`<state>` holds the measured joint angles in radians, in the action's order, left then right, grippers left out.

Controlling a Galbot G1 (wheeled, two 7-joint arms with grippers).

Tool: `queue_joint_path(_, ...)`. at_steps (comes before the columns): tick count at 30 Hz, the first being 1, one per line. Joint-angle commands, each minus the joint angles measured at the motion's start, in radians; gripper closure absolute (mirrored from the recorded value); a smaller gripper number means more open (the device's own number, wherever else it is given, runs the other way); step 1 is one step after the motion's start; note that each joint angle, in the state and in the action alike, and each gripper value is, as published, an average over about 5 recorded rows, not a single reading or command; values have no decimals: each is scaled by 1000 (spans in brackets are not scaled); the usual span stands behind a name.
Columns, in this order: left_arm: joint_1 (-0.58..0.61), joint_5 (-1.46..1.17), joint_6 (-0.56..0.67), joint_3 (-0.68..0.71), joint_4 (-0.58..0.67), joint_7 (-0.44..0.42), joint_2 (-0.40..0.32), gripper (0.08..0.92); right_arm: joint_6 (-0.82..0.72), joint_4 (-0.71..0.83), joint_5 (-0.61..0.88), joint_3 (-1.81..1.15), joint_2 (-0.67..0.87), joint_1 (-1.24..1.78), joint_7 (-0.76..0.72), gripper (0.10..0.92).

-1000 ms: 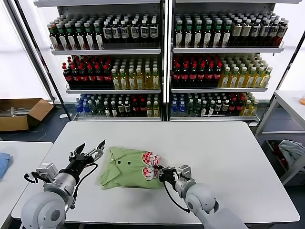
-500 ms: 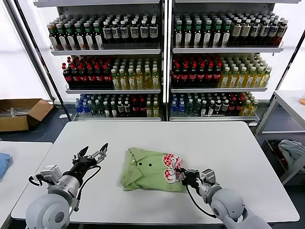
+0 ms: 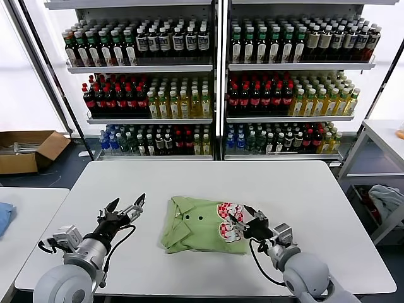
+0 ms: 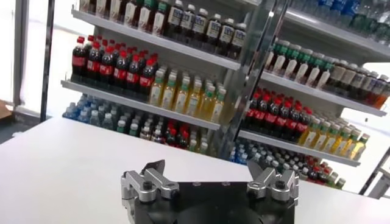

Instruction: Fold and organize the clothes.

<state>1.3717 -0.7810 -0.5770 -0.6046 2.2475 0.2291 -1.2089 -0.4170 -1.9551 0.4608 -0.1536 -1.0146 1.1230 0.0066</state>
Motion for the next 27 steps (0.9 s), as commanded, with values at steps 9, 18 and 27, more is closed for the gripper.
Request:
queue_joint_path(9,58,3,1,-23,11,-25,-7,177,33,288,-39,101,-162,-91,4,207)
queue_joint_path(18,39,2,1,-21,4,-25,0,177,70,177,25,51,-136,-94,-2,203)
queue_joint_path(27,34,2,1,-11,-5,-25,2,177,101,220,-60,164,-236,-173,3,203)
